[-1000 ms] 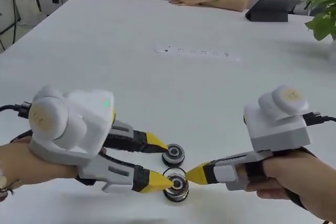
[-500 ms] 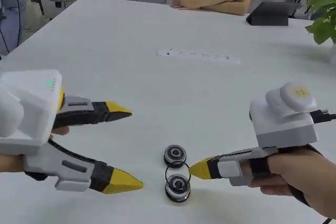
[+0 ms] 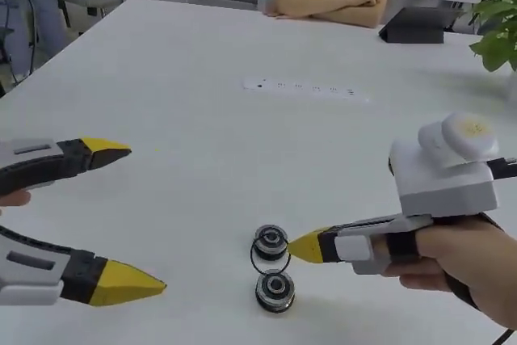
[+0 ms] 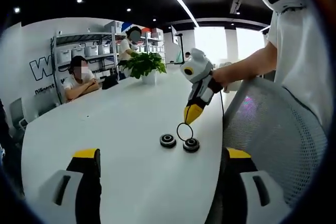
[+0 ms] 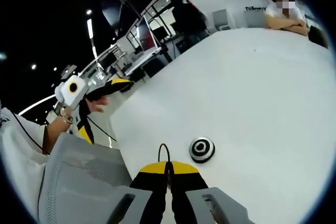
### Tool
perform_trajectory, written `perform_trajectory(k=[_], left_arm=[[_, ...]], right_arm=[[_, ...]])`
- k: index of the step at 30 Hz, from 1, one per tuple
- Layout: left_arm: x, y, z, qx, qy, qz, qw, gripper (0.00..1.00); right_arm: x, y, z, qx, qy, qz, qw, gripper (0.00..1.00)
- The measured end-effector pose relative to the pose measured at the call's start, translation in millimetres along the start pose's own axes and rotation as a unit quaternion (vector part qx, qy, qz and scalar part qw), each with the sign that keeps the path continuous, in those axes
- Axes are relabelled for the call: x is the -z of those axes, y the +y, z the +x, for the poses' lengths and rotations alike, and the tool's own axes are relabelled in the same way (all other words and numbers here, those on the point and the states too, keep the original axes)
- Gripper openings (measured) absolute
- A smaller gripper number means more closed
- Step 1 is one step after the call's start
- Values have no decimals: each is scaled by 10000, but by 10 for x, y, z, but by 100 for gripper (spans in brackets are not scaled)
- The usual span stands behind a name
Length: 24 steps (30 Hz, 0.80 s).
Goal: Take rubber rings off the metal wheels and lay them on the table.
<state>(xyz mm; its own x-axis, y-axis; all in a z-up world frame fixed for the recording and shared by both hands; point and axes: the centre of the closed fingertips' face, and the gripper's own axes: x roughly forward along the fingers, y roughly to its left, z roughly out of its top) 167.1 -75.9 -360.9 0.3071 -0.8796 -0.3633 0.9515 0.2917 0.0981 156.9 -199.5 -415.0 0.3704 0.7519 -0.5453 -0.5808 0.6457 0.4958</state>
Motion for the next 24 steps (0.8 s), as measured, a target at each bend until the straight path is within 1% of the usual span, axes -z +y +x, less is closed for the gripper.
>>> perform_trajectory(k=[1, 3, 6, 7, 10, 12, 14, 19, 21, 24], left_arm=[[9, -4, -12, -19, 0, -14, 10000, 98], [9, -6, -42, -110, -70, -63, 9999, 99], [30, -47, -65, -97, -131, -233, 9996, 99], [42, -58, -65, -101, -121, -228, 9996, 99], [130, -54, -69, -186, 47, -190, 9996, 99], [147, -66, -70, -195, 32, -251, 9995, 99], [163, -94, -70, -171, 17, -308, 9994, 99], [264, -157, -86, -188, 198, -289, 9992, 99], [279, -160, -102, -185, 212, -305, 9991, 99], [281, -153, -124, -225, 181, -347, 9990, 99]], right_arm=[[-16, 21, 2, -5, -16, -22, 10000, 0], [-36, 54, 4, -19, -27, -69, 10000, 0], [-63, 88, -4, -69, -67, -96, 9999, 0], [-69, 96, -5, -78, -76, -106, 9999, 0], [-88, 130, -2, -94, -88, -131, 9998, 0], [-108, 158, 0, -77, -111, -186, 9997, 0], [-131, 211, 7, -125, -132, -210, 9996, 0], [-174, 316, 40, -205, -141, -299, 9992, 0], [-181, 337, 65, -227, -106, -365, 9990, 0], [-181, 373, 111, -195, -8, -527, 9984, 0]])
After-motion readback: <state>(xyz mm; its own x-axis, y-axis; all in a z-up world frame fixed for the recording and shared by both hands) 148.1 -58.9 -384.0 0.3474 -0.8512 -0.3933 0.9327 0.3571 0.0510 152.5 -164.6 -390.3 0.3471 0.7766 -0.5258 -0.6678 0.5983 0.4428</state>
